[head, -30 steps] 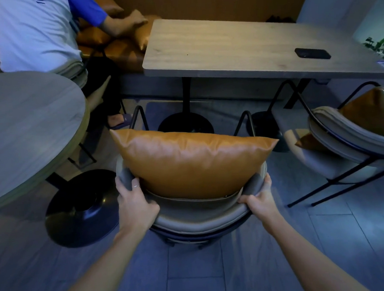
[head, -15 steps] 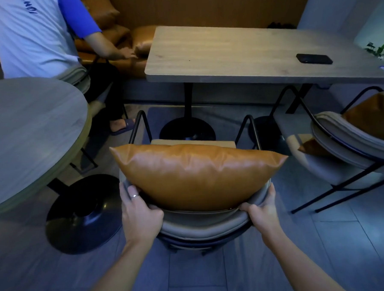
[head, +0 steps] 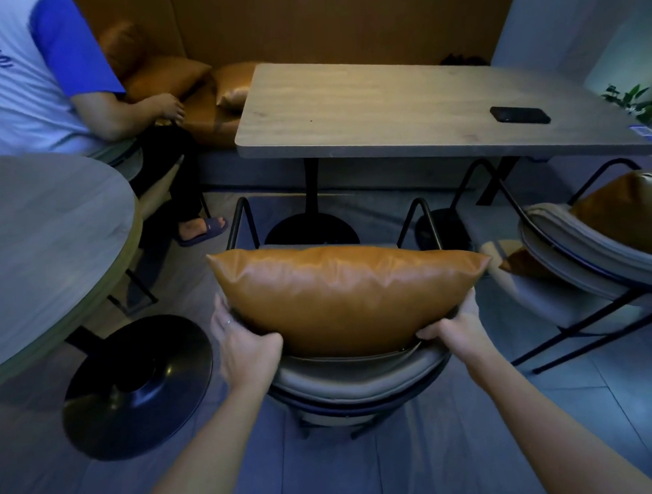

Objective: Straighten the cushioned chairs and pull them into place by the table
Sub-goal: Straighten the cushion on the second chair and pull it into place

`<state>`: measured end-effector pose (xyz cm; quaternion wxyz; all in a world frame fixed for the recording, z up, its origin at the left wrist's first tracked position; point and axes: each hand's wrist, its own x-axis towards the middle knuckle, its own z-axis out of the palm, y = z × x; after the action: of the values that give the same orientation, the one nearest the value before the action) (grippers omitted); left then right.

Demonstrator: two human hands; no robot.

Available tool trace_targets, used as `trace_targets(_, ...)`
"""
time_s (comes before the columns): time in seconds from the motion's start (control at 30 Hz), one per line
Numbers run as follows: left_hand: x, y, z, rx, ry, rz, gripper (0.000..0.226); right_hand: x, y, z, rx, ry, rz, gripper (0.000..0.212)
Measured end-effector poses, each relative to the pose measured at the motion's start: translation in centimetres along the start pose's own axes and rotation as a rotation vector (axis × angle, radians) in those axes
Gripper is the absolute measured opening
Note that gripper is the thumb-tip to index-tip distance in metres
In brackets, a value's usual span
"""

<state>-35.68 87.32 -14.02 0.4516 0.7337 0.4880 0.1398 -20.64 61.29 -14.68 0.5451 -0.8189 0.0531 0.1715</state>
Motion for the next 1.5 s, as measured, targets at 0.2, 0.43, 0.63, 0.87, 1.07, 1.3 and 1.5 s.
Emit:
trace_targets(0.2,-0.3,0.1,-0.3,0.075,-0.055,0.022,0.106,-1.6,-0.8,0.2,0.198,-0.006,0.023,0.093)
trace_targets(0.43,0.1,-1.5,-0.8,-0.033,-0.076,0.042,0.105,-2.1,-0.6,0.6,0.186,0.023,0.041,0.096)
trace_targets(0.63,0.5,-2.8,-0.1,-0.102,-0.119,0.073,0.105,-2.5,0.7,1.8,0.179,0.008,0.158,0.113)
trace_targets(0.87,1.5,-2.6,0.7,-0.087,-0.084,0.129,0.090,-0.9,0.7,1.6,0.075,0.014,0.159,0.099)
trace_targets(1.07,4.2,-1.6,1.4,-0.080,-0.107,0.122,0.092,1.2,-0.4,2.3,0.107,-0.008,0.121,0.107)
trace_targets(1.3,7.2,-0.3,1.9,-0.057,-0.110,0.115,0.095,3.9,-1.8,3.2,0.119,-0.038,0.125,0.110)
trace_targets(1.5,9.8,0.7,1.8,-0.039,-0.118,0.107,0.093,5.9,-2.9,4.6,0.102,-0.040,0.114,0.108)
